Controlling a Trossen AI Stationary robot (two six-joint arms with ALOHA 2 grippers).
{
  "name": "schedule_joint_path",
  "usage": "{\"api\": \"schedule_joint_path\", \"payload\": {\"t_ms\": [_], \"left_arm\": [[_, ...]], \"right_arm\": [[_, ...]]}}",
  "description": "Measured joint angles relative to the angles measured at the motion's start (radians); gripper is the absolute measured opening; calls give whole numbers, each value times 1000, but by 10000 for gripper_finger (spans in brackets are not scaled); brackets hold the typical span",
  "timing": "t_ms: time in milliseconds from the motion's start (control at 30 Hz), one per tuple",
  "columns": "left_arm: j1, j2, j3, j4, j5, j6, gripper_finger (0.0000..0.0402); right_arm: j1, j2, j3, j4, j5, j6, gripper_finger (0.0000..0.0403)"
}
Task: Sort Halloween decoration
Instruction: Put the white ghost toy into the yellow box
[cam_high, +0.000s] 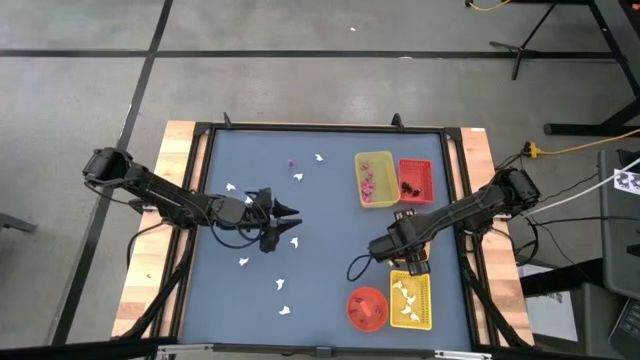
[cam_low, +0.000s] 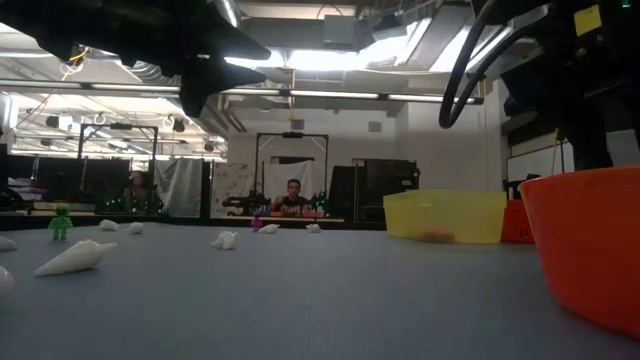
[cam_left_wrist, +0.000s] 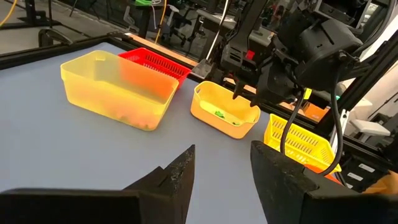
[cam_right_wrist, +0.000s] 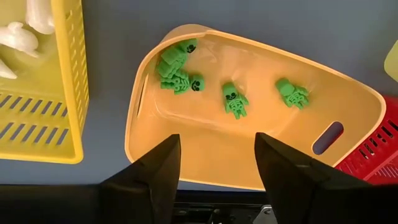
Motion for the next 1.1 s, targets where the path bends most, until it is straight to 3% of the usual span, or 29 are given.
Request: {"api": "schedule_joint_path", "payload": {"t_ms": [567, 733, 1100], "left_arm": [[0, 0, 0, -1, -11, -1, 141], [0, -22, 3, -18, 29, -1, 139], [-3, -79, 131, -477, 106, -19, 138]], "right_arm": [[0, 0, 0, -42, 7, 0, 205], [0, 0, 1, -42, 8, 0, 205], [0, 0, 1, -35, 9, 0, 205]]}}
